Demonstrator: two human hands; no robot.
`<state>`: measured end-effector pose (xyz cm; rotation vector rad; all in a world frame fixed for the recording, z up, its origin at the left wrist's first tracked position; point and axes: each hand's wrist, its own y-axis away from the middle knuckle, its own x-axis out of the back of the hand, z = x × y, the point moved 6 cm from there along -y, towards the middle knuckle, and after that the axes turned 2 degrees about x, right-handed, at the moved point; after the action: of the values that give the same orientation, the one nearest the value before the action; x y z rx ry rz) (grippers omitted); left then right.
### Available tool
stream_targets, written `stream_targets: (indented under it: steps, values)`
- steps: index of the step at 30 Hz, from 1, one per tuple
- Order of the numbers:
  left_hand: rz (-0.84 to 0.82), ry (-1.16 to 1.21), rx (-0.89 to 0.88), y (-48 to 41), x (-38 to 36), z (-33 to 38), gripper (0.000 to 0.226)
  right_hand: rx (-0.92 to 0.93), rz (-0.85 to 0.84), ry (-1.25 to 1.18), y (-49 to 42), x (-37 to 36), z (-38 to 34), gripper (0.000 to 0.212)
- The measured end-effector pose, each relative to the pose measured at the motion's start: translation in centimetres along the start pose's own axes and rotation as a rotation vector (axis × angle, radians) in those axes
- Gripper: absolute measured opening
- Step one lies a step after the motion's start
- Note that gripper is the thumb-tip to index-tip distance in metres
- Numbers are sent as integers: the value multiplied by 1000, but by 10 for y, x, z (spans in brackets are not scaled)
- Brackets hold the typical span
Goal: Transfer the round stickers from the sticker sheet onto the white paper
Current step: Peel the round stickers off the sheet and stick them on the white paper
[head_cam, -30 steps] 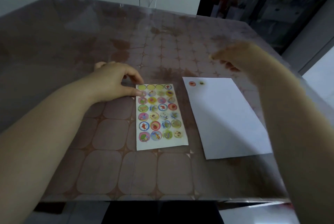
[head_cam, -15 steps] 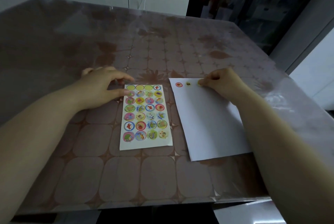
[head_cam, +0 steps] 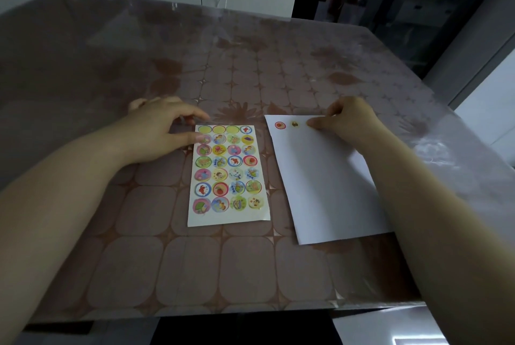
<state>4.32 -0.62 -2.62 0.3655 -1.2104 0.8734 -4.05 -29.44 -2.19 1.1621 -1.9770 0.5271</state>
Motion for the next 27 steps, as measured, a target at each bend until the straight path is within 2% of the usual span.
stream_targets:
  steps: [2,3,6,9,12,14,16,20,23,27]
  values:
    - [-4,7,4,0,0,0,66,-50,7,14,-2,-1,5,45]
    - [-4,7,4,1,0,0,66,-64,2,18,-2,-2,7,44]
    - [0,7,3,0,1,0,67,-56,-2,32,-3,-7,8,28]
    - [-5,14,2,-1,1,0,67,-39,-1,84,-4,-10,6,24]
    - [-8,30,-4,0,-1,3,54,-34,21,113,-2,-10,6,21]
    - [-14,39,-12,1,-1,6,48,81,75,129,4,-6,-5,14]
    - [-21,42,-33,2,-1,11,52,305,74,152,13,-5,-33,7]
    - [-17,39,-109,2,-4,27,69,608,-169,213,32,-28,-79,14]
    - [-20,25,-168,2,-10,37,70,673,-191,221,33,-48,-88,19]
    - [-35,-4,-166,1,-11,36,73,613,-133,128,28,-59,-92,20]
